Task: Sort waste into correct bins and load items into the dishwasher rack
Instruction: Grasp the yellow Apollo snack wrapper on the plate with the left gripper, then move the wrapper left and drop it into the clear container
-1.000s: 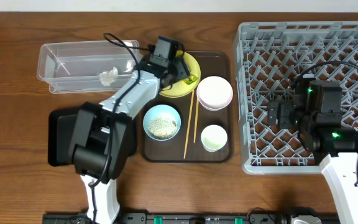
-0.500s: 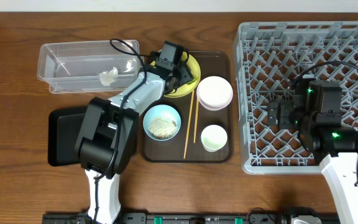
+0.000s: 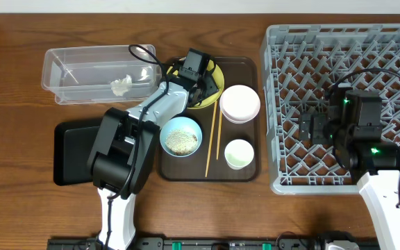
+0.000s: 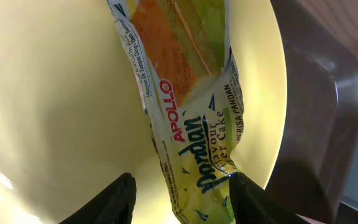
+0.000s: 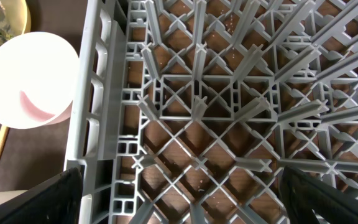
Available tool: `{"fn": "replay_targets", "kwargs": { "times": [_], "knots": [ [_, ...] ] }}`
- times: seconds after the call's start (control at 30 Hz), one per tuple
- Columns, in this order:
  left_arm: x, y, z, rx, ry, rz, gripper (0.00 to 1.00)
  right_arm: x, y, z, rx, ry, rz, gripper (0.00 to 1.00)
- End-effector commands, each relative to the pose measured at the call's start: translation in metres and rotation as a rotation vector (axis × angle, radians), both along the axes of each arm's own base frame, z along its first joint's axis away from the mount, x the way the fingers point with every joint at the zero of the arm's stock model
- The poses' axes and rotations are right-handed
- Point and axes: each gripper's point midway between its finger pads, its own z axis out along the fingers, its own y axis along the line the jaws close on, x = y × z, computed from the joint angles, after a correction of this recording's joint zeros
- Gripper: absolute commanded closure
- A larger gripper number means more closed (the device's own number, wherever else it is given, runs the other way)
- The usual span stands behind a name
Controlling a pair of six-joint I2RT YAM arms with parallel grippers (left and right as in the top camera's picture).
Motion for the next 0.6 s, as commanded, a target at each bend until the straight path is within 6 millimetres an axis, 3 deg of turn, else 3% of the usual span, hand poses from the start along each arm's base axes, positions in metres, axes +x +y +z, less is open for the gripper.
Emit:
{"fn": "replay_targets", "kwargs": {
  "times": [0.0, 0.1, 0.4, 0.47, 0.57],
  "knots": [
    [0.0, 0.003, -0.015, 0.018, 0.022, 0.016, 0.48, 0.003, -0.003, 0.013, 0.013, -0.033, -0.015, 0.01],
    [-0.002, 0.004, -0.023, 0.025, 0.038, 0.016, 0.5, 0.003, -0.003, 0.013, 0.013, -0.033, -0.015, 0.01],
    [0.0, 0.004, -0.017, 0.02, 0.025, 0.017, 0.82, 0.003, -0.003, 0.013, 0.013, -0.033, -0.015, 0.01],
    [0.001, 0.006, -0.014, 0.018, 0.019, 0.021, 0.93, 0.003, -0.003, 0.013, 0.013, -0.033, -0.015, 0.01],
    [0.005, 0.011, -0.006, 0.029, -0.005, 0.001, 0.94, 0.003, -0.003, 0.013, 0.013, -0.032, -0.015, 0.01]
  ]
}}
